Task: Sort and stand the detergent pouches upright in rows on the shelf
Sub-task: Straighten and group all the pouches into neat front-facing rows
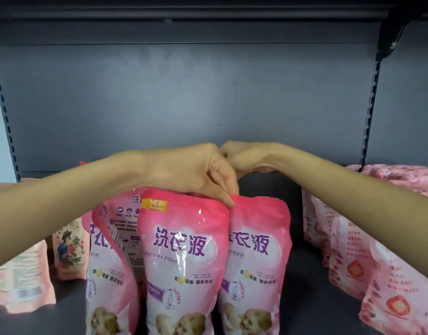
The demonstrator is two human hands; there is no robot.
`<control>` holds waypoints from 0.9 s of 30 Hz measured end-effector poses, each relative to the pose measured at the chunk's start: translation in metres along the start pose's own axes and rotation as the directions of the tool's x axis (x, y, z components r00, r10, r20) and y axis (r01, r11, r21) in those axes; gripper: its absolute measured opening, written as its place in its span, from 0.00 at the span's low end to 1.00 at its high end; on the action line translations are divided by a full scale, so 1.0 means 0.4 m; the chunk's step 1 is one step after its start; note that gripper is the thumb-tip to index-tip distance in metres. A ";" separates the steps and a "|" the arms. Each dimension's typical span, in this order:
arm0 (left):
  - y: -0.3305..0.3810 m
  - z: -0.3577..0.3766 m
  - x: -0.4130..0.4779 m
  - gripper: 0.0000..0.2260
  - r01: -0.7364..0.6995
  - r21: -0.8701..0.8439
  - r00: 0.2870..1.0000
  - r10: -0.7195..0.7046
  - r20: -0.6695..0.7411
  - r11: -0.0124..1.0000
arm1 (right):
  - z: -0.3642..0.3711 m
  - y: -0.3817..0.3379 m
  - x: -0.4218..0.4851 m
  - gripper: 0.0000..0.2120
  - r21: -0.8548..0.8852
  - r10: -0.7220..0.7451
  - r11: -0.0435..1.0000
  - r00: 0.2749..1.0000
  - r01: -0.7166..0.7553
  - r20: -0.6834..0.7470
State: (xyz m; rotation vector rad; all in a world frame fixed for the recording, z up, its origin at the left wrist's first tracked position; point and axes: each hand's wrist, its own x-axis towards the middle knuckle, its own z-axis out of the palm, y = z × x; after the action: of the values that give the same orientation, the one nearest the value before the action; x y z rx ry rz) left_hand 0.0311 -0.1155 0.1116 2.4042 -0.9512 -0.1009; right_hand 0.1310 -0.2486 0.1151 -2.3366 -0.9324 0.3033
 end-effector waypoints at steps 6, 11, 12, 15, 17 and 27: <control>-0.028 -0.029 -0.039 0.05 0.061 0.024 0.998 -0.060 -0.031 0.998 | 0.030 -0.018 -0.031 0.09 -0.004 -0.035 0.999 0.999 0.035 -0.009; -0.055 -0.044 -0.064 0.04 0.122 0.020 0.990 -0.121 -0.075 0.992 | 0.037 -0.018 -0.043 0.06 0.037 -0.042 0.998 0.999 0.042 0.010; -0.060 -0.046 -0.068 0.04 0.129 0.023 0.988 -0.127 -0.084 0.991 | 0.039 -0.022 -0.045 0.04 0.033 -0.037 0.999 0.999 0.037 0.000; -0.071 -0.049 -0.076 0.04 0.150 0.028 0.983 -0.146 -0.110 0.988 | 0.036 -0.021 -0.041 0.07 0.015 -0.018 1.000 0.998 0.019 -0.066; -0.077 -0.049 -0.079 0.03 0.163 0.046 0.979 -0.156 -0.128 0.986 | 0.038 -0.018 -0.036 0.08 0.019 -0.002 1.000 0.996 0.003 -0.089; -0.093 -0.046 -0.075 0.03 0.164 0.073 0.972 -0.149 -0.182 0.984 | 0.040 0.009 -0.011 0.11 -0.012 0.060 0.998 0.978 -0.063 -0.198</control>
State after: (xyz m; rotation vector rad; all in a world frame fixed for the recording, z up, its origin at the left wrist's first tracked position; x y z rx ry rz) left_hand 0.0363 -0.0649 0.1042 2.5183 -0.6981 0.0968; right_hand 0.1232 -0.2463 0.1002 -2.3647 -0.7708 0.0854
